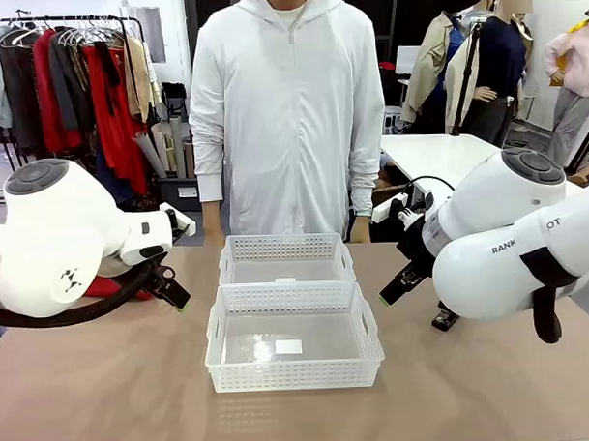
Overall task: Distribute items into two baskets.
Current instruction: Pick up the Pencil pouch that the person points to.
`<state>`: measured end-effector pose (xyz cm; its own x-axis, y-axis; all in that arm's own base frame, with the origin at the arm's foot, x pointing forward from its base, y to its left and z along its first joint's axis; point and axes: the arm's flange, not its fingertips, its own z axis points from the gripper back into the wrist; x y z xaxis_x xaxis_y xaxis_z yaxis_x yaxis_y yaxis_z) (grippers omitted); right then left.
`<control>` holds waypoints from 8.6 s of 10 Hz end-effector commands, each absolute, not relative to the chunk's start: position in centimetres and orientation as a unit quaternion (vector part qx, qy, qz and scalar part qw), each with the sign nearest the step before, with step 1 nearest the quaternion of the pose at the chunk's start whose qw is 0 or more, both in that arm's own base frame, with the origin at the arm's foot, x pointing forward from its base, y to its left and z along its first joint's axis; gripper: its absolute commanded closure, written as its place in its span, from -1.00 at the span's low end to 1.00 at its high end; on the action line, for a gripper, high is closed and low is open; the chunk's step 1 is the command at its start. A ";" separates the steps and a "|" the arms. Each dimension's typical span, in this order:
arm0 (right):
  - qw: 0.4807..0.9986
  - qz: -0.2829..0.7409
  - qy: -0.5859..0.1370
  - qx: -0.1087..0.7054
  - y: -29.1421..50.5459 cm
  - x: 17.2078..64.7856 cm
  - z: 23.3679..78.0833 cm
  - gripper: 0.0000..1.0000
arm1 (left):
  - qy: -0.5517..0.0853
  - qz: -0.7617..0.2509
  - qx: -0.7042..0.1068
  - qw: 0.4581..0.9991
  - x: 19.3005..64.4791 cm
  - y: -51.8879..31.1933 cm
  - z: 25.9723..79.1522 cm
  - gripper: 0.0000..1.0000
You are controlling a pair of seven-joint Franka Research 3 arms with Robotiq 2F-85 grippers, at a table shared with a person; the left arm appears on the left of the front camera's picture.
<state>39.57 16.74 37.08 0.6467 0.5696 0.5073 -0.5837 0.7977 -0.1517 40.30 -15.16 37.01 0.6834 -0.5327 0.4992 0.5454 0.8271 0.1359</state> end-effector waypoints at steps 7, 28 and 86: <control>0.907 0.318 -0.275 0.013 16.7 39.6 37.1 -1.00 | -0.269 -0.294 -0.012 0.917 40.3 -15.2 37.0 -1.00; 0.926 0.108 -0.301 0.202 -3.3 47.5 53.6 -1.00 | -0.305 -0.189 -0.216 0.908 38.4 5.4 56.6 -1.00; 0.894 0.201 -0.287 0.279 -14.2 36.6 56.0 -1.00 | -0.061 -0.673 -0.019 0.737 62.7 3.2 46.6 -1.00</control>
<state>36.59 -14.27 55.86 0.7575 0.1981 0.6220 -0.5160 0.7654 0.3846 61.56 2.10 46.60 0.1317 -0.9831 0.1275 0.9906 0.1352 0.0193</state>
